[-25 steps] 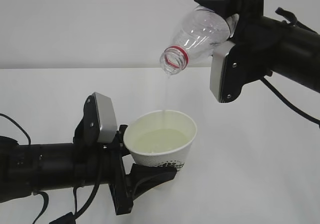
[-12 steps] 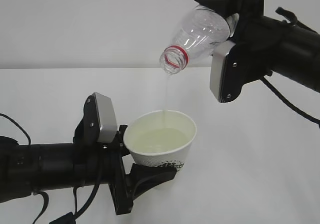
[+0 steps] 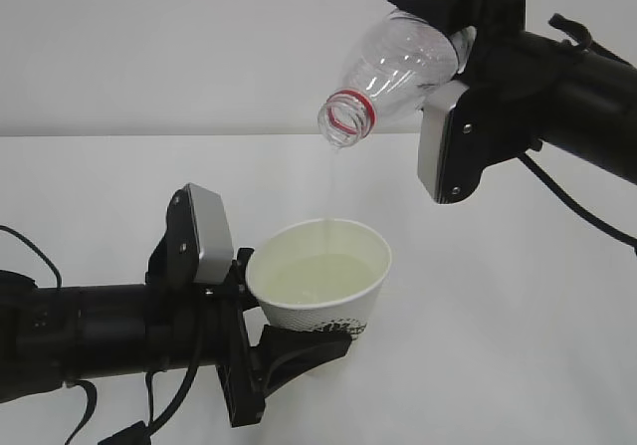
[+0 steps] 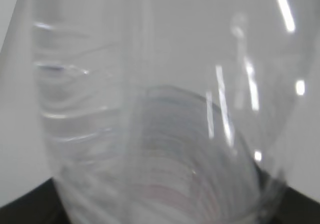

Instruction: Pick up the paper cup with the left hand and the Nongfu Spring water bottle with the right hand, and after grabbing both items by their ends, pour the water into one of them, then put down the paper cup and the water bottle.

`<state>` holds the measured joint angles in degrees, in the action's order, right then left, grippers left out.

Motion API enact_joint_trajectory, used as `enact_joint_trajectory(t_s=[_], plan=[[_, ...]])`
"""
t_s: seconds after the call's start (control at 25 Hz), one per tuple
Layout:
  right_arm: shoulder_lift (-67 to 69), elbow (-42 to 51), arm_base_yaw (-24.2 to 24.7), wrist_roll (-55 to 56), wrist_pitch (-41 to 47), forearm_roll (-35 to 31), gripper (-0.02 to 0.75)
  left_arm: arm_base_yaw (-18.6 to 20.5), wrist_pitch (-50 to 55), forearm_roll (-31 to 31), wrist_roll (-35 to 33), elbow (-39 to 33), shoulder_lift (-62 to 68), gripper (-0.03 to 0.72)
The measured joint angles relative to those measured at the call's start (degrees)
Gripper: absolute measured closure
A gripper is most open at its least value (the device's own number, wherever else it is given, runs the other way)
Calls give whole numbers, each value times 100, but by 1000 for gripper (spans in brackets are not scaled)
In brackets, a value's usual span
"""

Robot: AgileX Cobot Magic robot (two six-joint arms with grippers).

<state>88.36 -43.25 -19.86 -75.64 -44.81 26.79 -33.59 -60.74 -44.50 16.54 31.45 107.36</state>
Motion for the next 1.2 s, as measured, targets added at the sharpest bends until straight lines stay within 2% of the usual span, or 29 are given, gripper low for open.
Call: enact_joint_trajectory(t_s=[1.2], plan=[[0,0,0,0,-26,0,264,0,0,0,0,-2,0,200]])
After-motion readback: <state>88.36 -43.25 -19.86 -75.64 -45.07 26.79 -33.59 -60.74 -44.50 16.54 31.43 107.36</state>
